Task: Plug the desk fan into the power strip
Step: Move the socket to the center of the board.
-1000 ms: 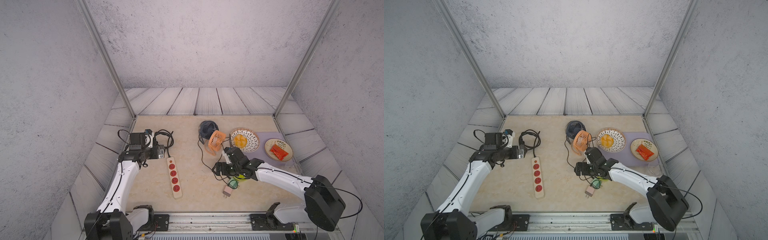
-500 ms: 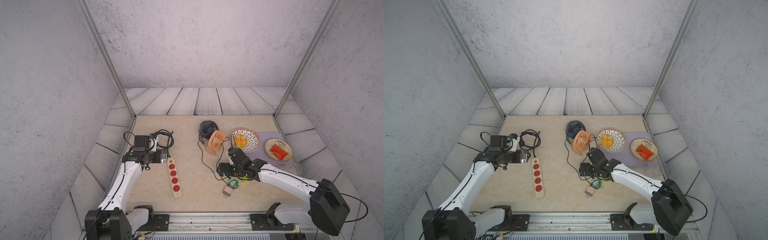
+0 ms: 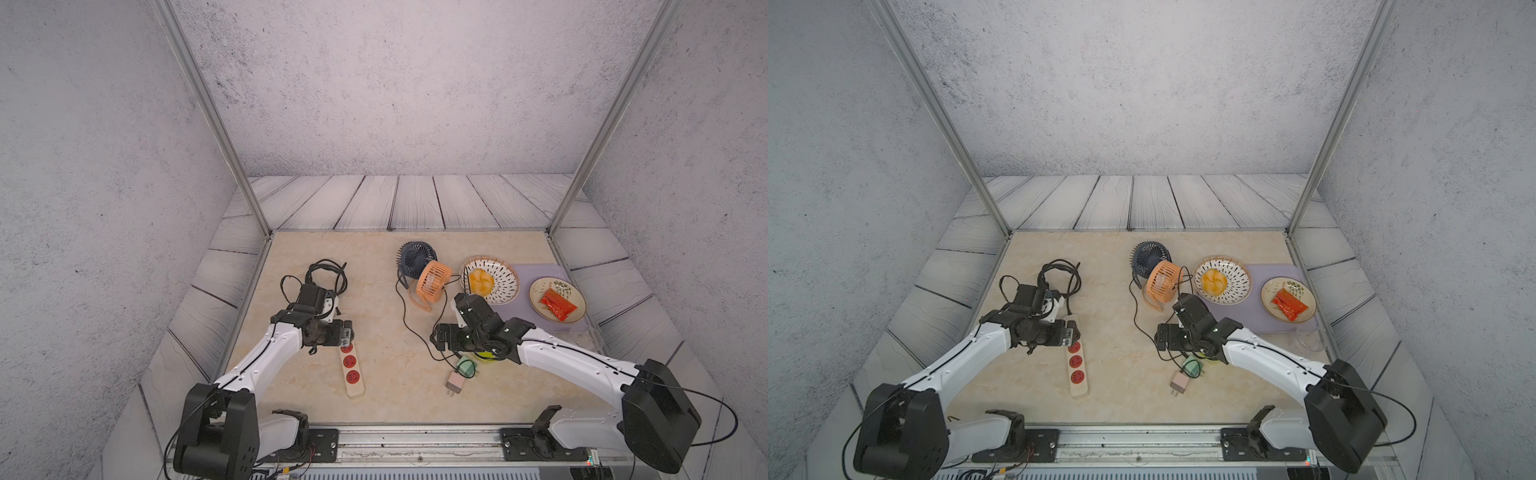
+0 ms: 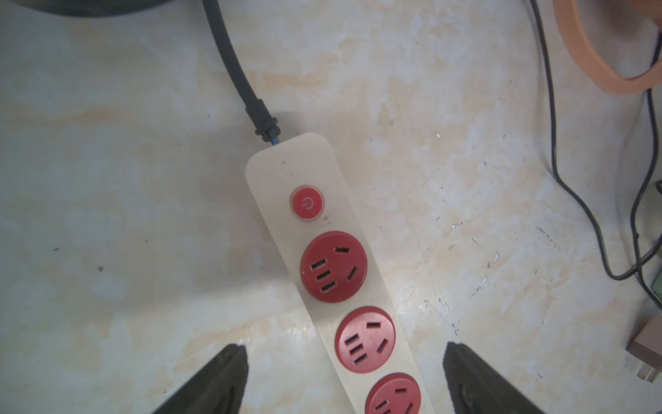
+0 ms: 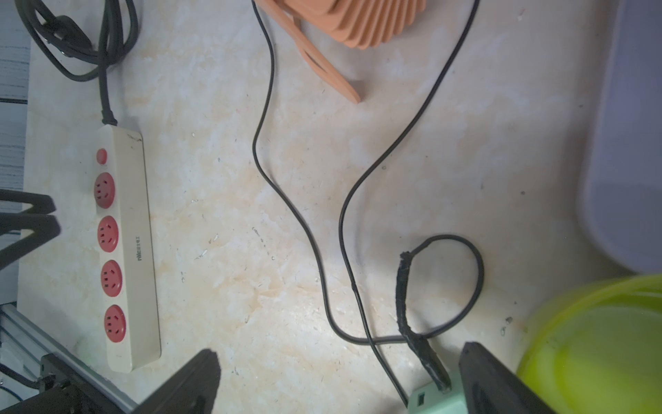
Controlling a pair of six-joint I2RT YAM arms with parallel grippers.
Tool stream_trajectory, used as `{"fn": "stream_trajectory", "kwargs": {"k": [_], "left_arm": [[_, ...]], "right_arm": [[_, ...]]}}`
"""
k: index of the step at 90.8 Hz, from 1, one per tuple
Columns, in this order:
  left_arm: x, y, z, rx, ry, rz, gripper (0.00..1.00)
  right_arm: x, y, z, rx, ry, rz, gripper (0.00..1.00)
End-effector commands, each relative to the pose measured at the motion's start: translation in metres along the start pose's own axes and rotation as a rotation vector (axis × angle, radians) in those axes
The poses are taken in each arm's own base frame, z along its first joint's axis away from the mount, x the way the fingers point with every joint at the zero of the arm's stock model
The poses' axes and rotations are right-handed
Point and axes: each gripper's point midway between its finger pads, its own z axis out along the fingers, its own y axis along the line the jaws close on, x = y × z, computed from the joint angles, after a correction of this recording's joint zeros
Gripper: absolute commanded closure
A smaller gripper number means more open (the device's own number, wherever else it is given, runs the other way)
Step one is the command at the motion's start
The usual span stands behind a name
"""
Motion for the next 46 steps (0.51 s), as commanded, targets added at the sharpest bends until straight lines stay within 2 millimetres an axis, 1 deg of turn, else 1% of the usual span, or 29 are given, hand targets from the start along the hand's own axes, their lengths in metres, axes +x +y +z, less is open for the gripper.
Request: {"fn": "stream_trajectory", "kwargs": {"k": [1,8,16,21,33,46], "left_arm": [[-0.012,0.003,0.008,-0.040,0.013,-0.015,0.14],[-0.013,0.005,0.015,-0.051,0.038,-0.034,0.19],[-0.012,-0.002,0.023,-0.033,0.073,-0.028,0.25],[-0.011,-0.005,0.028,-0.041,0.097,-0.014,0.26],[-0.013,-0.007,0.037,-0.071,0.141,0.008,0.27],[-0.012,-0.003,0.045,-0.094,0.178,0.001,0.27]], "right_arm": [[-0.002,0.002,-0.007,-0.019,-0.025,-0.001,0.01],[-0.001,-0.002,-0.011,0.005,-0.019,-0.005,0.01],[-0.001,-0.004,-0.014,0.009,-0.037,0.004,0.01],[0.000,-0.004,-0.013,-0.004,-0.047,0.010,0.01],[0.001,-0.006,-0.015,0.010,-0.035,0.002,0.01],[0.001,-0.006,-0.018,0.006,-0.050,-0.008,0.01]]}}
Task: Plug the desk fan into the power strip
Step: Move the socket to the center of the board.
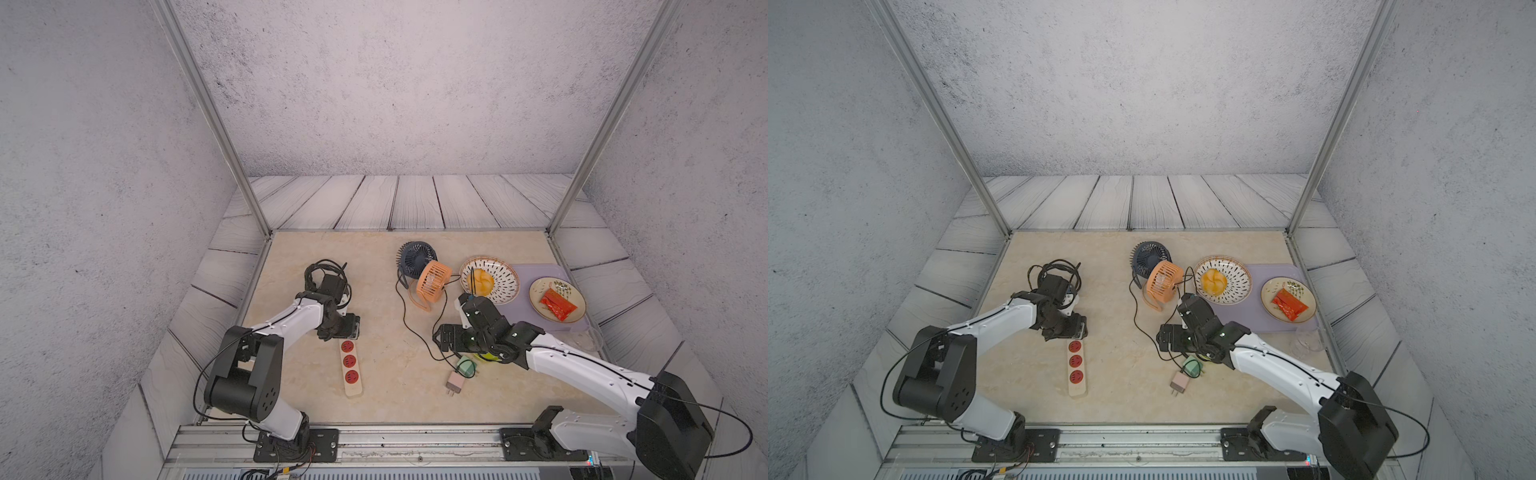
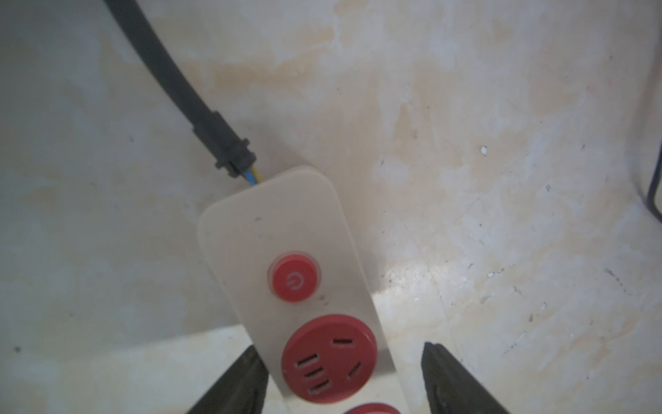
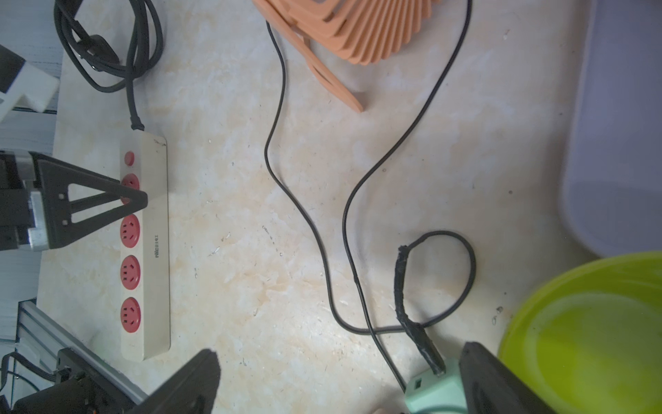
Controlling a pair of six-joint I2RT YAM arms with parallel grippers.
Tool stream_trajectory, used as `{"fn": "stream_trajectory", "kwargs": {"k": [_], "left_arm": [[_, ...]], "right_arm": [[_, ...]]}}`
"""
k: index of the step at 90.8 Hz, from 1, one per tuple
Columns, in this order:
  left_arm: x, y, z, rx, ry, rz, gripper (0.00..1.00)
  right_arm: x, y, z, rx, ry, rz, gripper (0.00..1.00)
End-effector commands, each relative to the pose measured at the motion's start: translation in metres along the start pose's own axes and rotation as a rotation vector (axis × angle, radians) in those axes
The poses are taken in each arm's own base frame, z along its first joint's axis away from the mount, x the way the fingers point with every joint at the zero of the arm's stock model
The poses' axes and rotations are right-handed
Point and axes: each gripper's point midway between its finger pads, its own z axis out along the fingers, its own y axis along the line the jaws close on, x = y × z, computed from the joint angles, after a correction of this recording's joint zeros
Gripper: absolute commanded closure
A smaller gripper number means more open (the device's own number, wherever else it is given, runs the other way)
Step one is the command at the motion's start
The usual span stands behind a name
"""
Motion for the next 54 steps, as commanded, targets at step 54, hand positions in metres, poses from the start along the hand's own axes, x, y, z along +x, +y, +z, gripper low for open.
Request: {"fn": "stream_trajectory", "kwargs": {"k": [54], "left_arm": [[-0.036,0.019,0.016,-0.171,0.063,0.097,0.57]], "right_arm": [[-0.010,-0.005,-0.023,0.035,-0.067,-0.021,0.01]]}}
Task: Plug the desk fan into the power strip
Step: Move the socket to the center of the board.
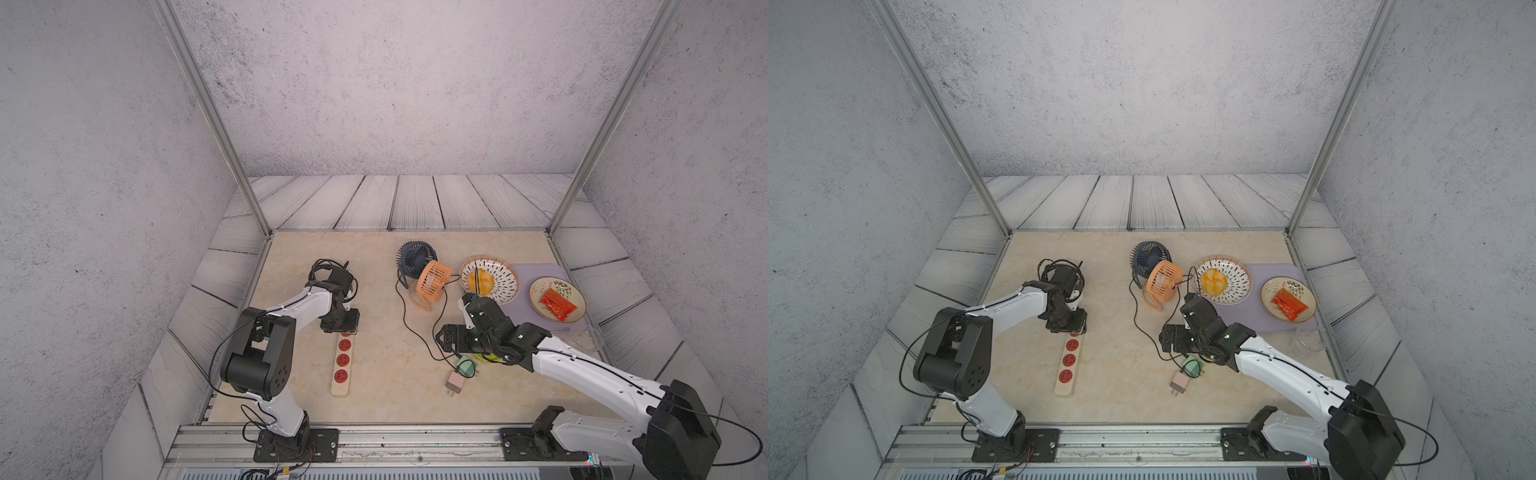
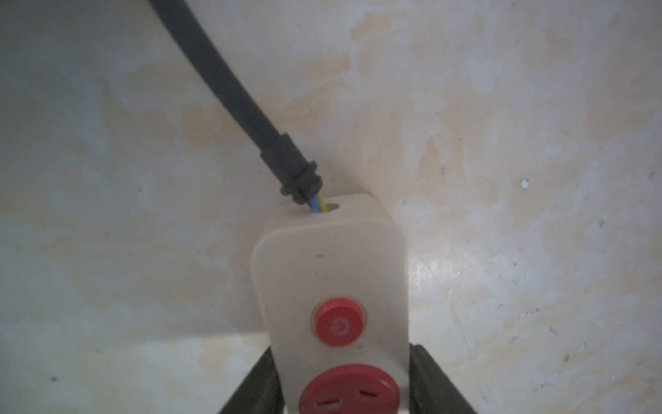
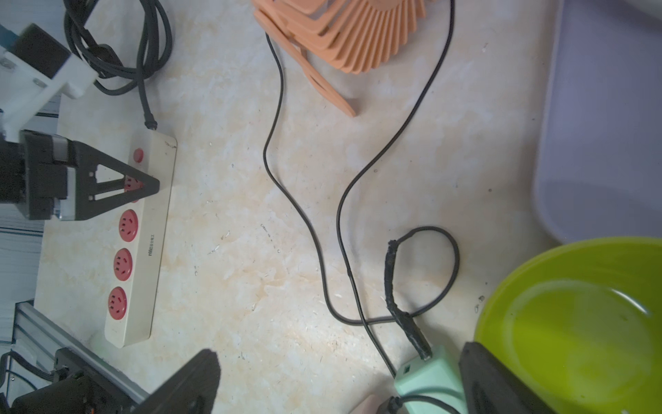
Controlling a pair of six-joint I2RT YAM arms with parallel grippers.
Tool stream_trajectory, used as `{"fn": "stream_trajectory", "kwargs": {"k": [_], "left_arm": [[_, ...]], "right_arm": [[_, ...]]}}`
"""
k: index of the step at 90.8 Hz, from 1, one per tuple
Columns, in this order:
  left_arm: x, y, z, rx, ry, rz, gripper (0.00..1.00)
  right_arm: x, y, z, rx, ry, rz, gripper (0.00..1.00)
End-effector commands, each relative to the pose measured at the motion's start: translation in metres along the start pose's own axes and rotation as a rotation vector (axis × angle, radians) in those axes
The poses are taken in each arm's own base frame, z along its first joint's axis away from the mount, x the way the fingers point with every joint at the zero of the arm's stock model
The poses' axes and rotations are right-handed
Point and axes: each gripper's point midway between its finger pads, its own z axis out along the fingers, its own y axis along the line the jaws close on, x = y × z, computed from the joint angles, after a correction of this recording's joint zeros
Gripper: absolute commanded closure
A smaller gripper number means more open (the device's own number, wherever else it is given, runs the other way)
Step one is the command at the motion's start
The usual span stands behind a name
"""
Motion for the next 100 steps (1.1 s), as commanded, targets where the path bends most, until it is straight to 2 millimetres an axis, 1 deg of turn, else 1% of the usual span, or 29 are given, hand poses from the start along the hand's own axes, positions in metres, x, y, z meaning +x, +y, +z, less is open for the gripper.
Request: {"fn": "stream_trajectory", "kwargs": {"k": [1,14,27,35,43,51,58,65,70,73,79,85,90,92,95,97,100], "left_arm": [[-0.023,0.012,0.003,-0.093,-0.006,0.061,0.57],[-0.056,0.017,-0.001,-0.146,0.016,0.093,0.65],[-0.080,0.018,0.005,-0.158,0.002,0.100,0.66],[-0.096,0.019,0.005,-0.166,-0.049,0.118,0.61],[-0.108,0.021,0.002,-0.188,-0.090,0.129,0.55],[-0.113,0.022,-0.001,-0.197,-0.101,0.124,0.48],[-0.115,0.020,-0.009,-0.191,-0.103,0.115,0.42],[-0.116,0.016,-0.023,-0.171,-0.121,0.100,0.34],[-0.117,0.012,-0.042,-0.151,-0.154,0.094,0.30],[-0.115,0.010,-0.049,-0.139,-0.167,0.096,0.26],[-0.115,0.006,-0.073,-0.123,-0.224,0.103,0.20],[-0.111,0.005,-0.091,-0.118,-0.261,0.110,0.14],[-0.105,0.005,-0.105,-0.114,-0.292,0.116,0.10],[-0.102,0.005,-0.109,-0.114,-0.298,0.119,0.07],[-0.101,0.004,-0.120,-0.111,-0.343,0.122,0.04],[-0.098,0.005,-0.125,-0.110,-0.365,0.126,0.02],[-0.093,0.006,-0.129,-0.110,-0.392,0.131,0.00]], "right_arm": [[-0.007,-0.003,-0.010,0.029,-0.036,-0.013,0.01],[-0.009,-0.003,-0.012,0.027,-0.046,-0.016,0.01],[-0.016,-0.003,-0.016,0.045,-0.061,-0.008,0.01],[-0.018,-0.001,-0.017,0.034,-0.071,-0.001,0.01],[-0.019,-0.004,-0.018,0.054,-0.079,0.000,0.01],[-0.022,-0.004,-0.021,0.063,-0.089,0.014,0.01],[-0.025,-0.005,-0.022,0.066,-0.109,0.029,0.01],[-0.033,-0.009,-0.025,0.101,-0.140,0.041,0.01],[-0.040,-0.011,-0.029,0.129,-0.164,0.055,0.01],[-0.046,-0.011,-0.033,0.142,-0.181,0.066,0.01],[-0.058,-0.014,-0.036,0.179,-0.222,0.083,0.01],[-0.070,-0.014,-0.037,0.211,-0.258,0.093,0.01],[-0.082,-0.010,-0.038,0.230,-0.278,0.096,0.01],[-0.087,-0.009,-0.036,0.242,-0.279,0.095,0.01],[-0.094,-0.005,-0.037,0.255,-0.286,0.098,0.01],[-0.099,-0.005,-0.037,0.272,-0.294,0.101,0.01],[-0.106,-0.002,-0.035,0.293,-0.295,0.105,0.01]]}}
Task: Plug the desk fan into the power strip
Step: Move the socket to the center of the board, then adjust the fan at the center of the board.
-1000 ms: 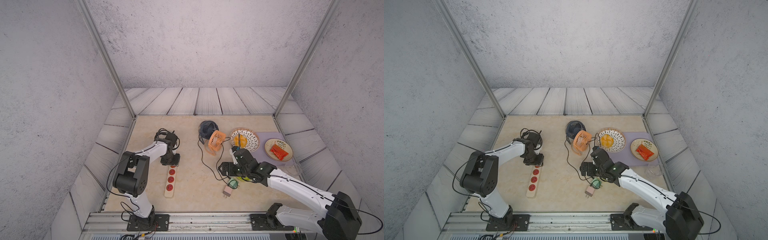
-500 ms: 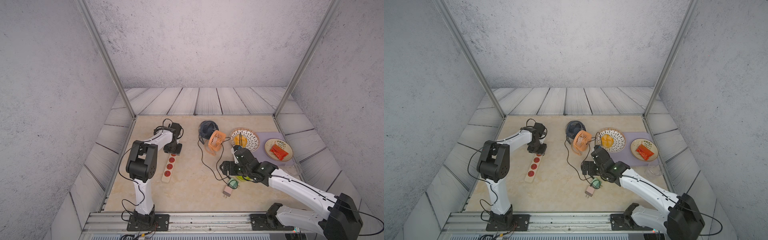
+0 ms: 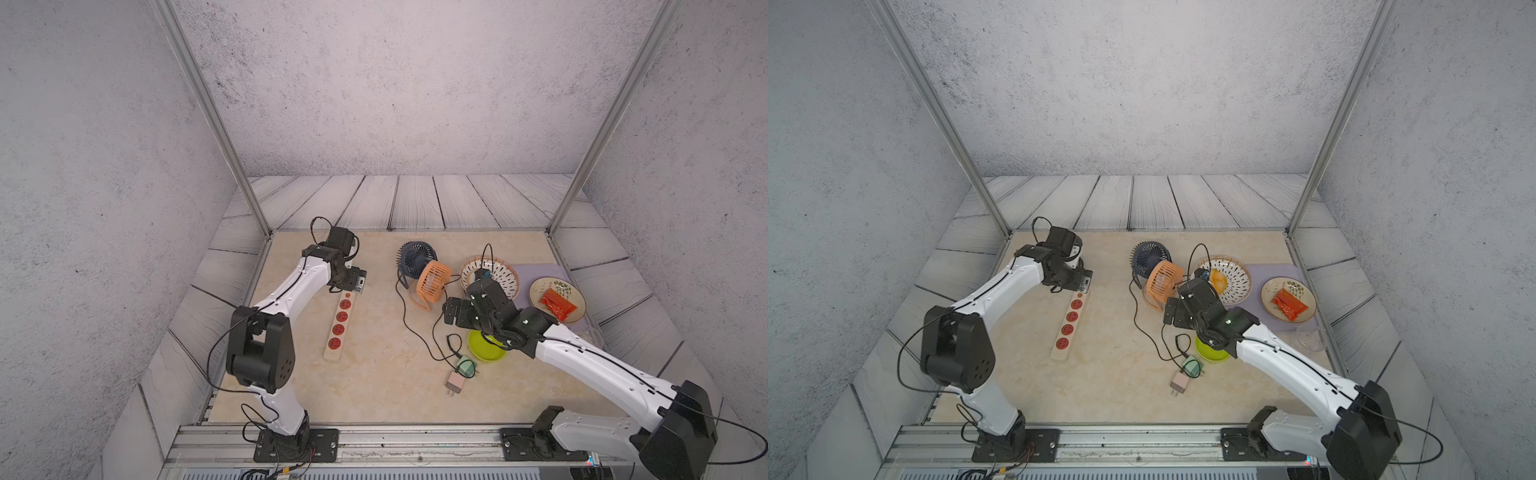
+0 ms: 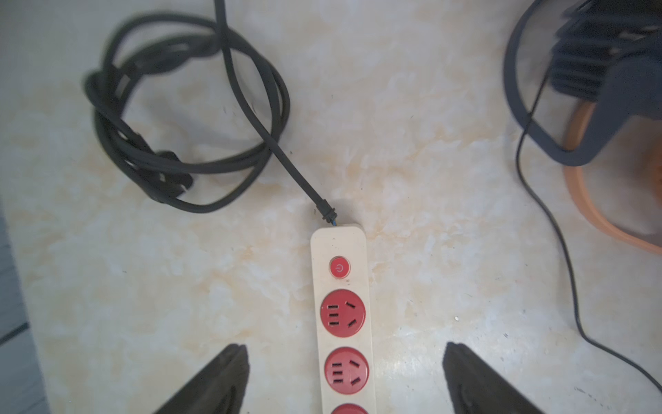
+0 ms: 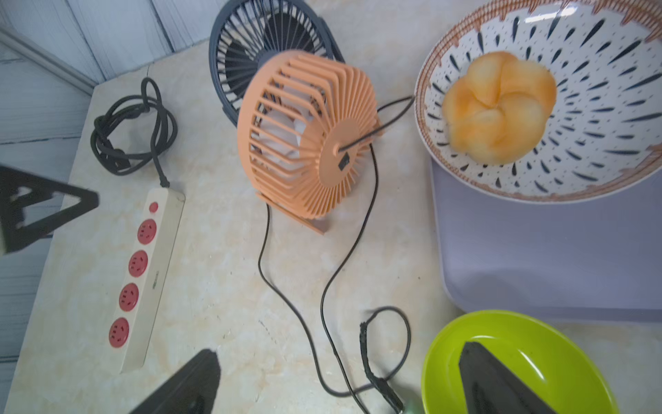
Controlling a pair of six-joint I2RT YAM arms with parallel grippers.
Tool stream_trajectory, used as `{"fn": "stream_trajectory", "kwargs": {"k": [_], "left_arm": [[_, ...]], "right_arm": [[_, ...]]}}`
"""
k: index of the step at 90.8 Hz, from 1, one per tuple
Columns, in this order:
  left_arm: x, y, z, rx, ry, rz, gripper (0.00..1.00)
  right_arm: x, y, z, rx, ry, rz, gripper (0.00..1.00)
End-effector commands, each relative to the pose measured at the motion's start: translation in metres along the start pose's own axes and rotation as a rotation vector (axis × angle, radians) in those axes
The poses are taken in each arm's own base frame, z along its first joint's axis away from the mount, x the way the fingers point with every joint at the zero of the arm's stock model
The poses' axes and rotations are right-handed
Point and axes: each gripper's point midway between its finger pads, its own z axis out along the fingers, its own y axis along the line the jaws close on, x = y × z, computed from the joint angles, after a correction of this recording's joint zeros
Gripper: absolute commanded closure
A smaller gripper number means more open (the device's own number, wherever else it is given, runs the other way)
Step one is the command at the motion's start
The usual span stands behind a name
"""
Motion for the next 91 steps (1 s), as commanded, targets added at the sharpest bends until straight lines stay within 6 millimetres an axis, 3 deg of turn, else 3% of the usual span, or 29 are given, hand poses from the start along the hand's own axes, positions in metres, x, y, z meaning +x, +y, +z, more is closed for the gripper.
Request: {"fn": "stream_trajectory", "kwargs": {"k": [1,13,39,76,91], "left_arm": [[0.013,0.003,-0.023,0.006,-0.062,0.013,0.00],[0.020,0.000,-0.042,0.042,-0.170,0.027,0.00],[0.028,0.008,-0.058,0.114,-0.243,-0.024,0.00],[0.035,0.025,-0.064,0.169,-0.297,-0.113,0.00],[0.036,0.024,-0.063,0.177,-0.295,-0.119,0.00]], "right_arm": [[-0.021,-0.004,0.009,0.127,-0.047,0.012,0.01],[-0.042,0.002,0.022,0.231,-0.080,0.047,0.01],[-0.068,0.030,0.068,0.299,-0.090,0.080,0.01],[-0.064,0.042,0.127,0.364,-0.068,0.077,0.01],[-0.055,0.037,0.139,0.424,-0.005,0.043,0.01]]}}
